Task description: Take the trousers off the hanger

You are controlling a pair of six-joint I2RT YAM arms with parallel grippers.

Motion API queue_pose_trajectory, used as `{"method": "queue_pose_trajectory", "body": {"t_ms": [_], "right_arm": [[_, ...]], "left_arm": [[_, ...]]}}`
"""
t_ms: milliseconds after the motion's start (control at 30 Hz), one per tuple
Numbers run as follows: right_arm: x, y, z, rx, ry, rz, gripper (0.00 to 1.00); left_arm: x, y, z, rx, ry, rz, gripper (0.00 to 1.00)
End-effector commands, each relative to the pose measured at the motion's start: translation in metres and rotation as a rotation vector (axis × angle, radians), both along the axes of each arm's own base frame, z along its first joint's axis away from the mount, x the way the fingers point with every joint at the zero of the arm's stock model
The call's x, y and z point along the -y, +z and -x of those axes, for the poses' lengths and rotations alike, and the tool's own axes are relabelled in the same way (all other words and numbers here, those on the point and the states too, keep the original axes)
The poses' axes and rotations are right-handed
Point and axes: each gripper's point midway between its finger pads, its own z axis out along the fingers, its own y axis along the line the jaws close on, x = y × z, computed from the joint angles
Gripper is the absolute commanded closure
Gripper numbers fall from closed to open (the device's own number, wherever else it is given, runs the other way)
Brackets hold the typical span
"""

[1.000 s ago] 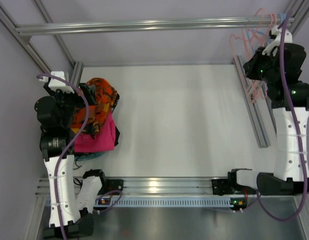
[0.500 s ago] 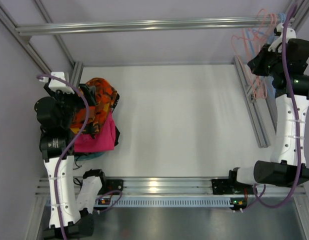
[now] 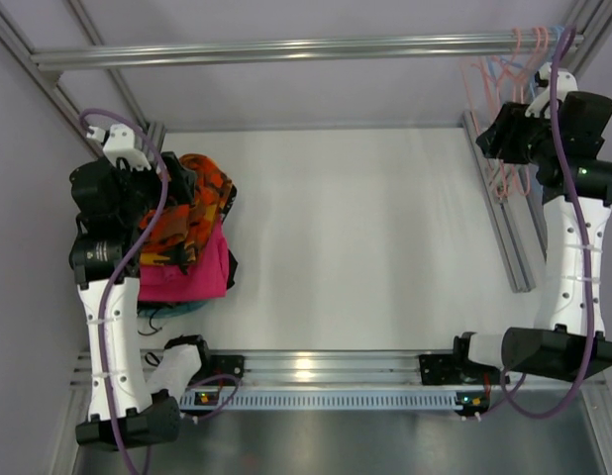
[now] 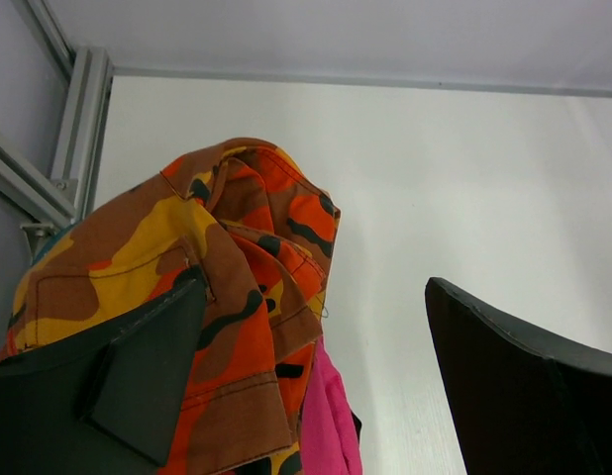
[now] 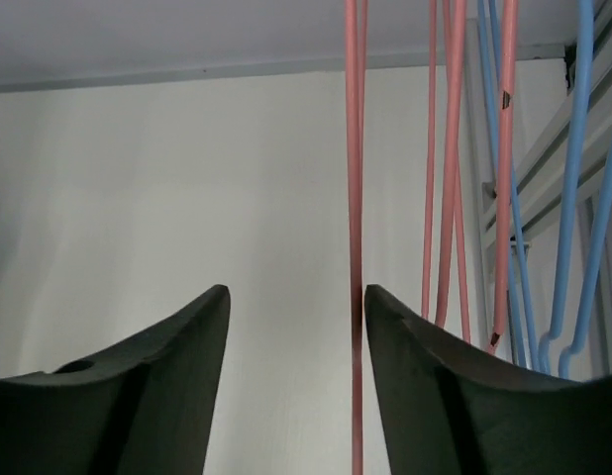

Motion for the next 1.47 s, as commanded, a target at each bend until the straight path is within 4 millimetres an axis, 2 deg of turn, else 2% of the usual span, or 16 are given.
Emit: {"method": "queue_pose_trajectory", "body": {"t_ms": [0,67,233,267,400,433,500,533,600,633,667,767,800,1000,1233,1433], "right_arm": [[-0.002,0.028,0.026,0.083,0.001,0.026,0.4],[-0.003,0.035,0.036,0.09,-0.004,0.026,0.27],[-0.009,0.063,0.069,0.15,-0.004,0.048,0.09],[-0.011,0.064,0.074,0.151,0.01,0.057,0.01],[-0.04,0.073,0.103,0.173,0.149,0.019,0.01],[-0.06,0.066,0.111,0.156,0.257,-0.031,0.0],[-0.082,0.06,0.127,0.158,0.377,-0.08,0.0],[-0.095,0.047,0.13,0.139,0.46,-0.13,0.01],[-0.109,0.038,0.14,0.139,0.522,-0.156,0.01],[-0.114,0.023,0.139,0.106,0.539,-0.171,0.01],[-0.119,0.019,0.138,0.109,0.559,-0.166,0.01],[-0.157,-0.001,0.155,0.067,0.727,-0.197,0.01],[-0.172,-0.016,0.166,0.03,0.802,-0.223,0.01],[-0.187,-0.06,0.175,-0.054,0.87,-0.205,0.01],[-0.192,-0.074,0.186,-0.079,0.911,-0.203,0.01],[-0.189,-0.078,0.199,-0.05,0.938,-0.173,0.01]], "left_arm": [[0.006,0.003,0.007,-0.032,-0.031,0.013,0.02],[0.005,-0.001,0.008,-0.053,-0.024,0.01,0.02],[0.008,-0.017,0.013,-0.131,-0.05,0.017,0.02],[0.009,-0.021,0.013,-0.146,-0.055,0.02,0.02],[0.015,-0.031,0.02,-0.19,-0.091,0.022,0.02],[0.017,-0.032,0.021,-0.193,-0.105,0.025,0.02],[0.024,-0.035,0.026,-0.198,-0.141,0.032,0.02],[0.026,-0.036,0.027,-0.202,-0.156,0.037,0.02],[0.031,-0.038,0.033,-0.199,-0.192,0.028,0.02],[0.034,-0.04,0.037,-0.206,-0.204,0.034,0.02],[0.034,-0.042,0.041,-0.201,-0.211,0.011,0.02],[0.037,-0.051,0.049,-0.227,-0.227,0.013,0.02],[0.038,-0.053,0.051,-0.234,-0.237,0.016,0.02],[0.044,-0.073,0.071,-0.274,-0.267,0.011,0.02],[0.04,-0.091,0.087,-0.28,-0.244,-0.024,0.02],[0.04,-0.082,0.087,-0.259,-0.242,-0.029,0.02]]}}
